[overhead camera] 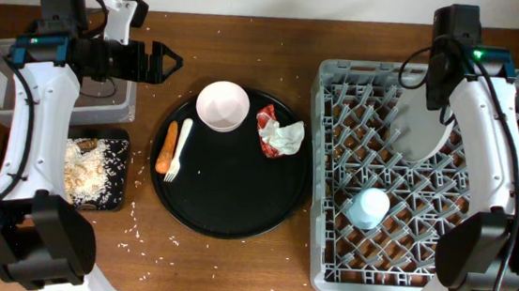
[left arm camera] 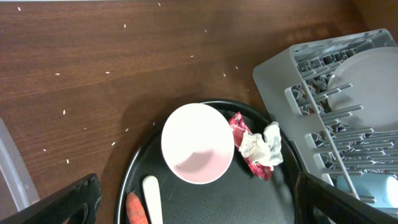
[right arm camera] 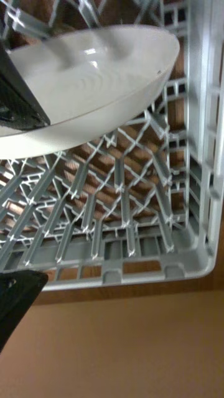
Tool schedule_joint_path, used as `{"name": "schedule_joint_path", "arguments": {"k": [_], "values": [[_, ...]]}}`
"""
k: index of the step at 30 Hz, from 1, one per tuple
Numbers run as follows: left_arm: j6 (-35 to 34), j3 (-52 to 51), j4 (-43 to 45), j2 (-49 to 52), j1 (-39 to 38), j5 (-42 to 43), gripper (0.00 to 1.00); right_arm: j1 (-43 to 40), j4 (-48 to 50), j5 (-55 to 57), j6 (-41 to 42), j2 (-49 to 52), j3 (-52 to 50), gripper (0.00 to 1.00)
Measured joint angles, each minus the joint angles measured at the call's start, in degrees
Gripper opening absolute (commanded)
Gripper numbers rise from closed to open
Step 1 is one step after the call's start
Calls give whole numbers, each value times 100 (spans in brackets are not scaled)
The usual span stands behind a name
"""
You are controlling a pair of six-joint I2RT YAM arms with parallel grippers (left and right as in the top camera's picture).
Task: Sort waste into correct bins and load items into the dishwasher rack
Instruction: 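Lower the white plate upright into the rack with the right gripper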
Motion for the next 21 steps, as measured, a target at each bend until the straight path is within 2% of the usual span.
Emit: {"name": "schedule_joint_path", "arguments": {"k": [5,10,14,15,17,21], "values": [[0,0,0,0,0,0,99,0,0,-216,85,-2,0,85],[0,0,-4,0,0,-114,99,0,-74,-356,240,-129,146,88],[0,0,-11,0,0,-201,99,0,-254,-756,291,-780,645,88],[0,0,-7,0,0,-212,99,0,-275,-966,293,-962,710,87],[0,0,-4,0,0,-221,99,0,-323,-1591,297,-1259,772,75],[0,0,11,0,0,-238,99,90,-107,-3644,544,-1390,789,73]]}}
